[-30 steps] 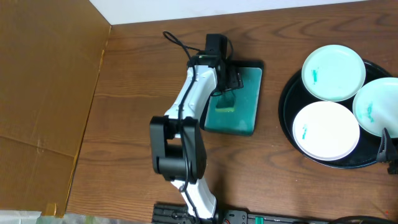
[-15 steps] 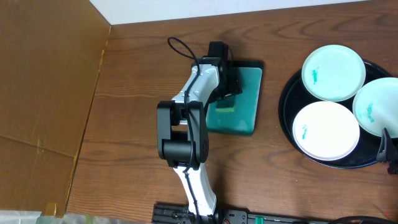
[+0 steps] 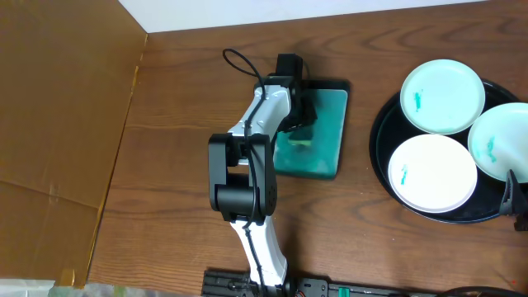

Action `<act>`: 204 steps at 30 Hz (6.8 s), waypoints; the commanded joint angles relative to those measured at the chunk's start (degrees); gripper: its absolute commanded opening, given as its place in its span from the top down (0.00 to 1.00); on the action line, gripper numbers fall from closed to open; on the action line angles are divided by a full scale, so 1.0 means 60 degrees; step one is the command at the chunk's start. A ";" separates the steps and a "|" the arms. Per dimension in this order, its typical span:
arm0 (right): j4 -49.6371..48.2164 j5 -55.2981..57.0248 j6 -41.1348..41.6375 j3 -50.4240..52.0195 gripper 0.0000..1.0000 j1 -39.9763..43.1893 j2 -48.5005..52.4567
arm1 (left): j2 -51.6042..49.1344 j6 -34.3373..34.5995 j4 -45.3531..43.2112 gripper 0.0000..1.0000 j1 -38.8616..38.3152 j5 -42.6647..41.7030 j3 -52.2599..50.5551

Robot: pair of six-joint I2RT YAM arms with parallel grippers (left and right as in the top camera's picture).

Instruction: Clean dirty plates on tray and stack at the side

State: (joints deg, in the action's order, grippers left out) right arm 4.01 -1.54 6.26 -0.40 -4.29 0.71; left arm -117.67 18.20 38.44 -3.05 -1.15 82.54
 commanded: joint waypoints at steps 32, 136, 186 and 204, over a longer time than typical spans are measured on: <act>0.0036 -0.0036 -0.0127 0.0015 0.01 0.0095 -0.0044 | 0.2827 0.0058 0.0517 0.93 0.0058 0.0018 0.0204; 0.0033 -0.0036 -0.0127 0.0015 0.01 0.0095 -0.0036 | 0.2379 0.1337 -0.2546 0.93 -0.6881 -0.1468 -0.2412; -0.4342 -0.2226 0.2310 0.0015 0.01 0.0091 -0.0036 | 0.5752 0.1162 -0.1701 0.44 0.0372 -0.1384 -0.2204; 0.5646 -0.1177 -0.0208 -0.9063 0.01 0.0091 0.5763 | 0.5730 0.1144 -0.1188 0.48 -0.0073 -0.2310 -0.2346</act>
State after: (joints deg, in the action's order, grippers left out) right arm 32.25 -5.32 7.01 -47.03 -4.29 25.50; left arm -83.07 25.50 31.11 -1.80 -12.99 68.20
